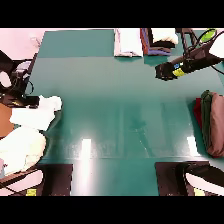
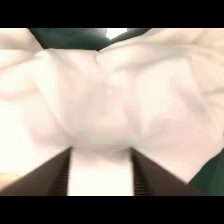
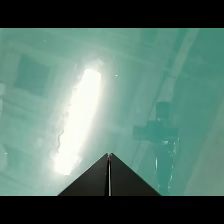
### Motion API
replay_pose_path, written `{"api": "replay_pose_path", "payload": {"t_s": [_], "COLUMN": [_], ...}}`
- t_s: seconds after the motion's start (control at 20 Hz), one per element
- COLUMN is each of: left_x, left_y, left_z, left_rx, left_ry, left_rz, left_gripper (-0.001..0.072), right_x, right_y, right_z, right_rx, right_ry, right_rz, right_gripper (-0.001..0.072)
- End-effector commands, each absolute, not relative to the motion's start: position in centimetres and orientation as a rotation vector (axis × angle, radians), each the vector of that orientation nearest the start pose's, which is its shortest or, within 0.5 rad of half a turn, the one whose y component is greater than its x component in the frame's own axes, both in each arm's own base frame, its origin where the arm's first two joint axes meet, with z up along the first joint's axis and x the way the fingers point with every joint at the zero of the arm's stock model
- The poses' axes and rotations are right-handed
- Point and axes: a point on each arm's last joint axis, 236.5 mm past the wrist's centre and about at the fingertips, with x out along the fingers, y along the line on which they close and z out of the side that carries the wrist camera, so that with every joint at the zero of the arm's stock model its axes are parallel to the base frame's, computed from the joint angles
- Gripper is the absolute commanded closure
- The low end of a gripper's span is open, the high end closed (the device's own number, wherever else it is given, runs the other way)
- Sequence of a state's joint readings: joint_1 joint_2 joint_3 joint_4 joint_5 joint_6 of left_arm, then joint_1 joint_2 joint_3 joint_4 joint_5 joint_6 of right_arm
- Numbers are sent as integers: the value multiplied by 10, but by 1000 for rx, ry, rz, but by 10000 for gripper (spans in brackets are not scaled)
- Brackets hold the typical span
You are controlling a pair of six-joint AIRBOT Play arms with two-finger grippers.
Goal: Fold the shirts.
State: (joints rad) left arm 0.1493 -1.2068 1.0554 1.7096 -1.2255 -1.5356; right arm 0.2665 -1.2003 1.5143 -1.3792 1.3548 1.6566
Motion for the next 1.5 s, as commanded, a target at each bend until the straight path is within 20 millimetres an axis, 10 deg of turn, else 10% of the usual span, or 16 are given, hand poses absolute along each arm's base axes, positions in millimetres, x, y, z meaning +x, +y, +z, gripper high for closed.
{"api": "replay_pose_path", "payload": {"t_s": [0.0, 0.1, 0.25, 0.5, 0.65, 0.8, 1.05, 1.4, 1.45], "left_x": [329, 328, 338, 365, 347, 327, 329, 312, 311], "left_y": [84, 84, 85, 53, -15, -92, -218, -421, -429], "left_z": [-18, -17, 12, 225, 339, 398, 364, 190, 176], "left_rx": [51, 51, 53, 83, 129, 162, 256, 475, 495], "left_ry": [1379, 1380, 1317, 834, 579, 400, 438, 693, 709], "left_rz": [181, 182, 189, 146, -22, -247, -544, -973, -985], "left_gripper": [486, 679, 686, 687, 688, 689, 688, 682, 474], "right_x": [375, 377, 378, 374, 373, 371, 364, 366, 368], "right_y": [148, 148, 148, 143, 126, 100, 60, 53, 56], "right_z": [160, 162, 166, 242, 311, 365, 398, 378, 375], "right_rx": [74, 76, 79, 103, 124, 144, 161, 161, 159], "right_ry": [1062, 1049, 1033, 811, 649, 515, 441, 520, 529], "right_rz": [345, 345, 346, 360, 342, 291, 198, 177, 184], "right_gripper": [690, 690, 690, 691, 691, 691, 691, 691, 691]}}
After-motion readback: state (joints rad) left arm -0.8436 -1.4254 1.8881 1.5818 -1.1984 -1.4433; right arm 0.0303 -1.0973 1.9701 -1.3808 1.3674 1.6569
